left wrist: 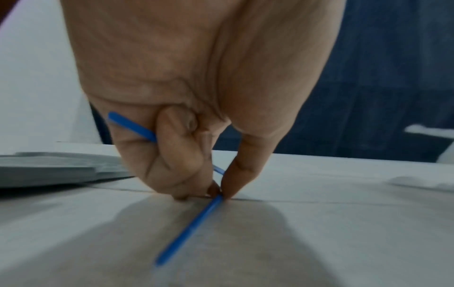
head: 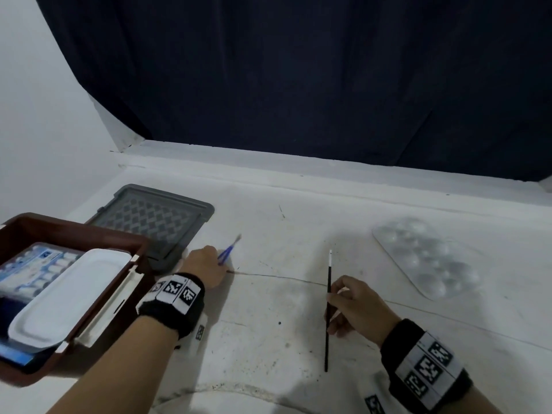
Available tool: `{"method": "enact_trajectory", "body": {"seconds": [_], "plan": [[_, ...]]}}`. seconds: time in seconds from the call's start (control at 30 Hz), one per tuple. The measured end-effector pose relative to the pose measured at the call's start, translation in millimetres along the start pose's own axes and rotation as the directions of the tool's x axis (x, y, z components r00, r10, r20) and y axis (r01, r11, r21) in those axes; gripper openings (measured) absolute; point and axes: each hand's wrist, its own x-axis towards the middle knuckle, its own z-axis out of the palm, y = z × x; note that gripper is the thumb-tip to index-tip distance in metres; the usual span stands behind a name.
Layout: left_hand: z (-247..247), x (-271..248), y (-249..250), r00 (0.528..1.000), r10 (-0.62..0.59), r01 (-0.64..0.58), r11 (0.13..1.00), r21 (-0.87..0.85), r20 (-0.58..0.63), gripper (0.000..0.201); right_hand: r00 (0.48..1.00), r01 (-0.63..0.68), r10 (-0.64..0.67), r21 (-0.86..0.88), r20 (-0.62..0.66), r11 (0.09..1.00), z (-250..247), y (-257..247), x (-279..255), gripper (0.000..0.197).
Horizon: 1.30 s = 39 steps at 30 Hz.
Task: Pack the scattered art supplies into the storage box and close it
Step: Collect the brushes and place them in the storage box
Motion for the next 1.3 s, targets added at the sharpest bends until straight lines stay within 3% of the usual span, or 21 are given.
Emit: {"method": "enact_trajectory", "body": {"seconds": [0.1,0.23,0.37,0.47,0.6,0.77,0.93,1.13,1.23,1.3], "plan": [[9,-32,16,0.991,0.126,-0.118,0.982,-0.150,0.043,0.024,1.000,0.007,-0.007,-0.044,-0.007,0.999,9,1,-1,0.008],[32,-71,32,0.963,0.263,-0.193,0.828,-0.527,0.061,0.019,1.000,-0.001,0.001,0.022,-0.006,1.000,21,4,-5,0.007],[60,-89,45,0.913,0.350,-0.050,0.603,-0.796,0.208,0.021,0.999,-0.028,0.031,0.169,-0.015,0.985,31,8,-12,0.004],[72,-101,54,0.866,0.414,-0.019,0.588,-0.808,0.281,0.033,0.997,-0.068,0.071,0.262,-0.002,0.963,35,12,-18,0.009],[78,-111,58,0.809,0.504,-0.110,0.634,-0.765,0.302,0.041,0.998,-0.064,0.058,0.249,0.030,0.966,35,14,-27,0.012],[72,-122,68,0.828,0.539,-0.356,0.720,-0.596,0.156,0.041,0.999,-0.028,0.032,0.289,-0.006,0.957,31,13,-33,0.014],[72,-123,76,0.819,0.570,-0.431,0.680,-0.594,0.058,0.037,0.982,0.148,-0.127,0.147,-0.142,0.978,25,16,-36,0.018],[69,-123,85,0.736,0.677,-0.566,0.631,-0.531,0.020,0.040,0.946,0.181,-0.207,-0.122,-0.250,0.976,19,4,-32,0.027],[62,-127,89,0.717,0.690,-0.614,0.556,-0.560,-0.101,0.052,0.905,0.262,-0.297,-0.149,-0.304,0.953,11,-14,-34,0.028],[56,-133,93,0.733,0.658,-0.584,0.481,-0.654,-0.171,0.044,0.859,0.352,-0.370,-0.116,-0.353,0.929,7,-27,-37,0.029]]}}
